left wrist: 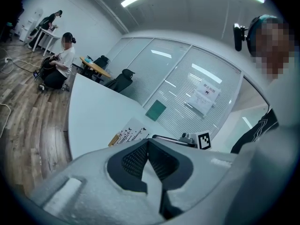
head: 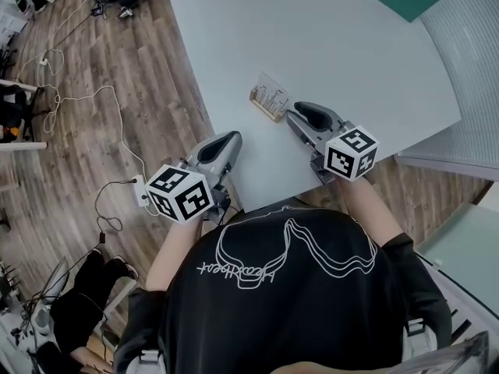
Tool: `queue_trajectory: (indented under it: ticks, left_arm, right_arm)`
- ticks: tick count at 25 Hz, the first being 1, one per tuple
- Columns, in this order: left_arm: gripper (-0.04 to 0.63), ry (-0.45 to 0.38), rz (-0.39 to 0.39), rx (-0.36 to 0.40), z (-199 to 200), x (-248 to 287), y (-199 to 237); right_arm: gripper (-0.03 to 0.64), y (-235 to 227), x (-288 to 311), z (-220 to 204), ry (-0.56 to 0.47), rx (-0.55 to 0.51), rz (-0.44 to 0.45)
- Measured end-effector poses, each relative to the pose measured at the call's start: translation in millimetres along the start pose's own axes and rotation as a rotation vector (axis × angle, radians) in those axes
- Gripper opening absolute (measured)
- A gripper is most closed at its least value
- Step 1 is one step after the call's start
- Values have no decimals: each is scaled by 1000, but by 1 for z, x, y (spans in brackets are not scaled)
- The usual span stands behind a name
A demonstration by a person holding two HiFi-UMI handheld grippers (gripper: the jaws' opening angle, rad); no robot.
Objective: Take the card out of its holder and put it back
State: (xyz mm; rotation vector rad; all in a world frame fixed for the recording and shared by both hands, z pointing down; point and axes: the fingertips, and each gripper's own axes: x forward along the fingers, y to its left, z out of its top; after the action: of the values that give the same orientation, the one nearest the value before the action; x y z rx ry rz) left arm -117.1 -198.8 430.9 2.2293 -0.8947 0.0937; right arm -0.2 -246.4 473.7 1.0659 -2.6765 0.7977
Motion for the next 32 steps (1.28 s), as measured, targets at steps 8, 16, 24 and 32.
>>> queue_trajectory:
  ticks: [8,16,24,32]
  left_arm:
    - [12,-2,26,-40,-5,-1,19]
    - [12,-6,44,-67,-5,-7,33]
    - [12,-17,62,-80,-4,-15,46]
    - [12,-5,80,-77,-12,-17,48]
  right_arm:
    - [127,-14,35,-16,41,-55,-27]
    - [100,-16,54,-16,51,-79,-43]
    - [65,-19,67,-22,74,-91,-53]
    - [29,-20,66,-25,59,-109,-70]
